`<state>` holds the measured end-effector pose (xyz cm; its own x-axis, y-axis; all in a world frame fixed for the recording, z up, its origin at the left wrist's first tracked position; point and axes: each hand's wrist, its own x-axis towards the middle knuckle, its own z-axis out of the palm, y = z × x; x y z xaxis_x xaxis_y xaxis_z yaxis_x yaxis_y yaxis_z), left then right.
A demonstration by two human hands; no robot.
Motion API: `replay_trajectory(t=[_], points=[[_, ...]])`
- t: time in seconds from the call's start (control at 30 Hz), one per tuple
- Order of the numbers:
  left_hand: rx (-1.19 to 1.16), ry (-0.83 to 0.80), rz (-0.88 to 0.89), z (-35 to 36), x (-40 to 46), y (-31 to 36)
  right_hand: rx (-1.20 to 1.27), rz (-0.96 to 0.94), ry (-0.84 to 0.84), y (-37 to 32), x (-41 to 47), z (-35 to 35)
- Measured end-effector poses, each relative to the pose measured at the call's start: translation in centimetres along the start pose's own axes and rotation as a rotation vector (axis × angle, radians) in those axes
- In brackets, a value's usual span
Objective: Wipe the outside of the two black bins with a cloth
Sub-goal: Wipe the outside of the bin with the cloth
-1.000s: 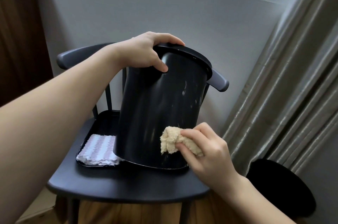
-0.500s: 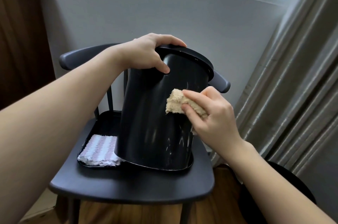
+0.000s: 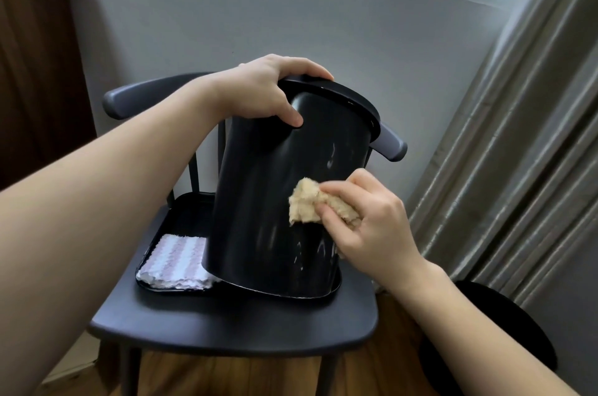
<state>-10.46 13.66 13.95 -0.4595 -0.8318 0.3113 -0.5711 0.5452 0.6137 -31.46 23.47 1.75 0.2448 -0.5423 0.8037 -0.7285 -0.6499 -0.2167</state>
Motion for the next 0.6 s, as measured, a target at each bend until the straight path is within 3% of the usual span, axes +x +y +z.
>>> replay_trajectory(t=[0.2,0.43,0.6], points=[[-0.063,-0.002,0.031,-0.5,-0.1,-0.5,0.129,-0.137,-0.233,0.2,-5.5,0.4],[-0.089,0.013,0.034,-0.3,0.2,-0.7,0.074,0.011,0.056,0.6,-2.4,1.2],[-0.101,0.012,0.034,-0.5,0.1,-1.0,0.190,-0.128,-0.189,0.3,-6.2,1.4]])
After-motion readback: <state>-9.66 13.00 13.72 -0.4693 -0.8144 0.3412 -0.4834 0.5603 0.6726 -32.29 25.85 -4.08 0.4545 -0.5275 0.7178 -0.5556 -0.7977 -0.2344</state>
